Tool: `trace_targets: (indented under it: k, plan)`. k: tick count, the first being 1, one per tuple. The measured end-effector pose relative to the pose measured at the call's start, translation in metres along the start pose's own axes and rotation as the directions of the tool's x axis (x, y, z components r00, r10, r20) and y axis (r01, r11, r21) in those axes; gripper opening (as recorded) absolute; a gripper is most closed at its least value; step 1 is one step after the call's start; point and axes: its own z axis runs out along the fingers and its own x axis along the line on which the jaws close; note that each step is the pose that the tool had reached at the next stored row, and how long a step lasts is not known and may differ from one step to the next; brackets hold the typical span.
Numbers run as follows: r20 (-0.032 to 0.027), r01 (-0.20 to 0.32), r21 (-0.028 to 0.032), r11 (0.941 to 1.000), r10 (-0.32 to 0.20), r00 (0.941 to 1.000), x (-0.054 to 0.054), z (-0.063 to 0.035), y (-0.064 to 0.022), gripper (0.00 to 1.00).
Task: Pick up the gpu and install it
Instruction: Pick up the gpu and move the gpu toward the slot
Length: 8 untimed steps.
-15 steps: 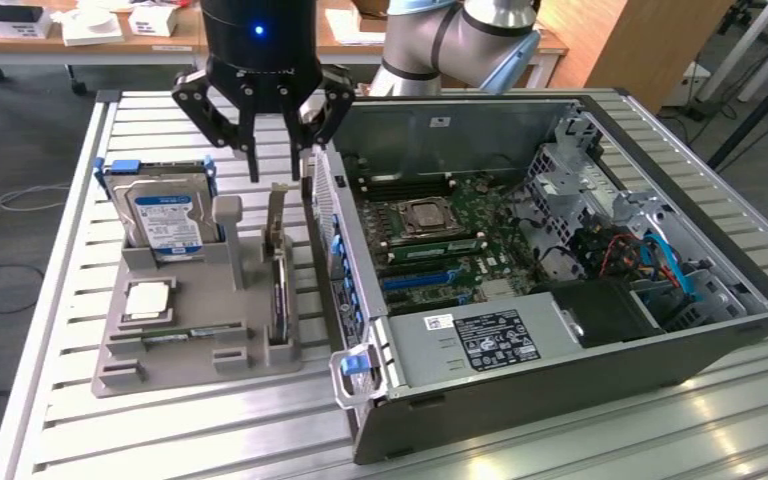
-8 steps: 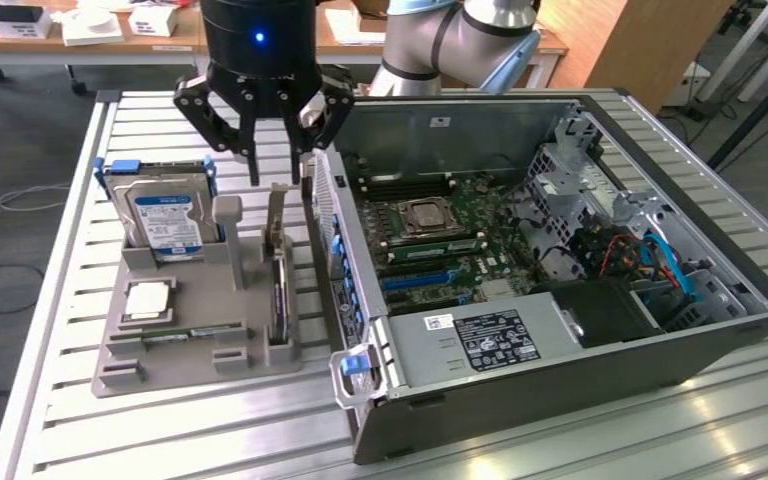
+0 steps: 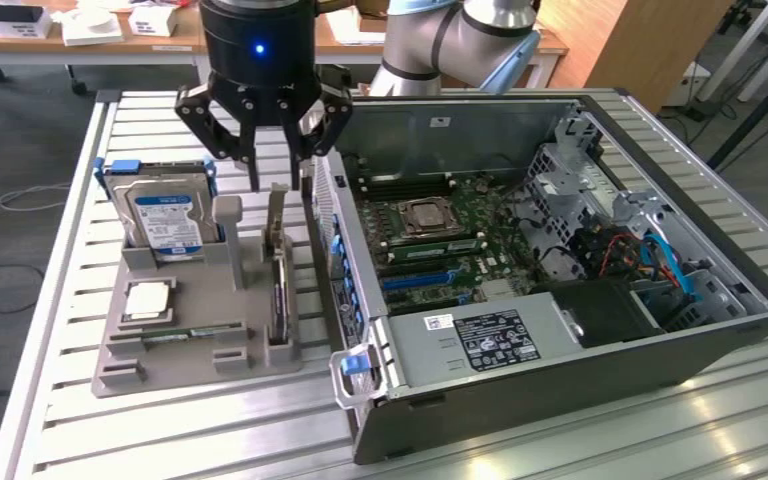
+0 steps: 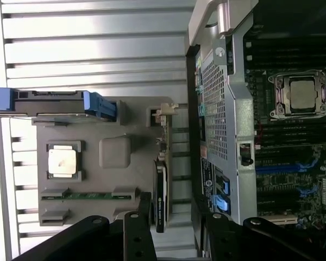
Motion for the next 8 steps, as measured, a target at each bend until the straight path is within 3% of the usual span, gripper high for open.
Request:
trace_targets:
  k: [8]
  plan:
    - [0.0, 0.0, -0.0001, 1.0, 0.0, 1.0, 0.001, 0.0085, -0.0004, 0.43]
